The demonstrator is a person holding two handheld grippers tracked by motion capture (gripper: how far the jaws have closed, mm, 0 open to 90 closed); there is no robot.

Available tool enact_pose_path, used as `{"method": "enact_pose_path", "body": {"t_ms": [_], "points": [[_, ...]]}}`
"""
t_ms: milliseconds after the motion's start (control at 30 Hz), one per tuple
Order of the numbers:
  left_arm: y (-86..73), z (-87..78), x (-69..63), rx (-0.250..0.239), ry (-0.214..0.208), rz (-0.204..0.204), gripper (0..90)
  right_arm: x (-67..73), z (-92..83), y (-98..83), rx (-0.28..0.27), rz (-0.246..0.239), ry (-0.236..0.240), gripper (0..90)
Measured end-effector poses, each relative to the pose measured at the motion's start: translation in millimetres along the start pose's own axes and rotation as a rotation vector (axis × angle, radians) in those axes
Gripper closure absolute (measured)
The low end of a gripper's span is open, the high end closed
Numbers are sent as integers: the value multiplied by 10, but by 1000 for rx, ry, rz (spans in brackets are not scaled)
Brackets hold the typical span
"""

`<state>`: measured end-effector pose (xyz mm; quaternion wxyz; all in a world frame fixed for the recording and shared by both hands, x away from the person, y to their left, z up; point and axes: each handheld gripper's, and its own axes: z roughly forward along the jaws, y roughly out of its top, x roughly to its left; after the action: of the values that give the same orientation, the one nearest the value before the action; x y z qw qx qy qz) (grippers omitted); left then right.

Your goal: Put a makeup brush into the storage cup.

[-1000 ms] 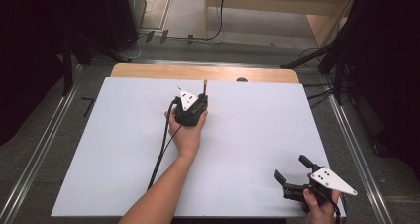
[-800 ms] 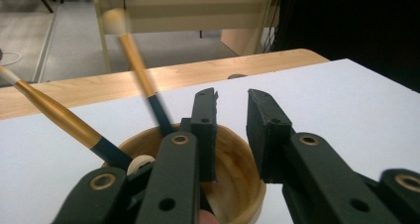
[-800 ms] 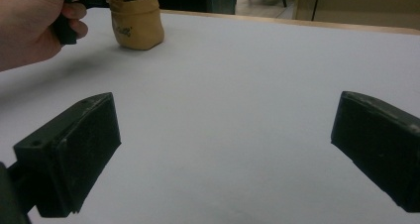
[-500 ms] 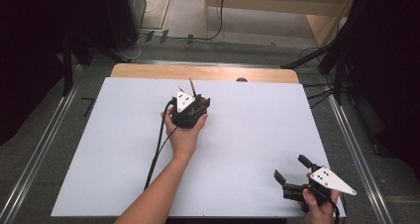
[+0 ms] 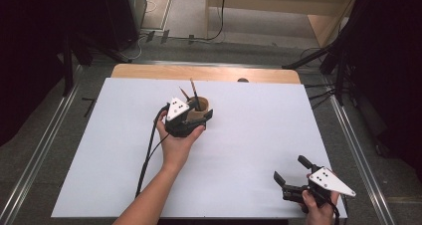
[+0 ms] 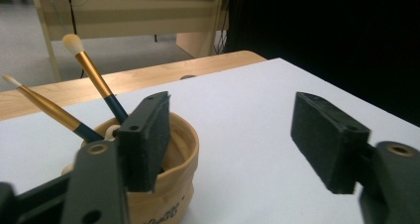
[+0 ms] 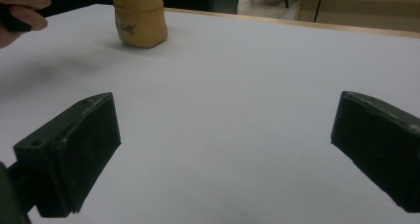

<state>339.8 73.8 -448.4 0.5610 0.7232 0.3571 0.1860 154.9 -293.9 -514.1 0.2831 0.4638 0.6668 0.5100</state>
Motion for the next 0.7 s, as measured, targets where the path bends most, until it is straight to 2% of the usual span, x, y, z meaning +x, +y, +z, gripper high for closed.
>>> {"method": "enact_pose_path", "body": {"t_ms": [133,200,333,700], "points": [[-3,-81,9,3,-14,1,207,10,0,3,0,-4,3,0],[-1,-121,18,18,-17,4,127,16,3,2,1,-4,4,0],[-17,-214,45,38,-20,4,24,17,6,0,5,-6,3,0],[-141,-436,132,49,-36,-11,0,38,3,10,3,-12,0,0]]}}
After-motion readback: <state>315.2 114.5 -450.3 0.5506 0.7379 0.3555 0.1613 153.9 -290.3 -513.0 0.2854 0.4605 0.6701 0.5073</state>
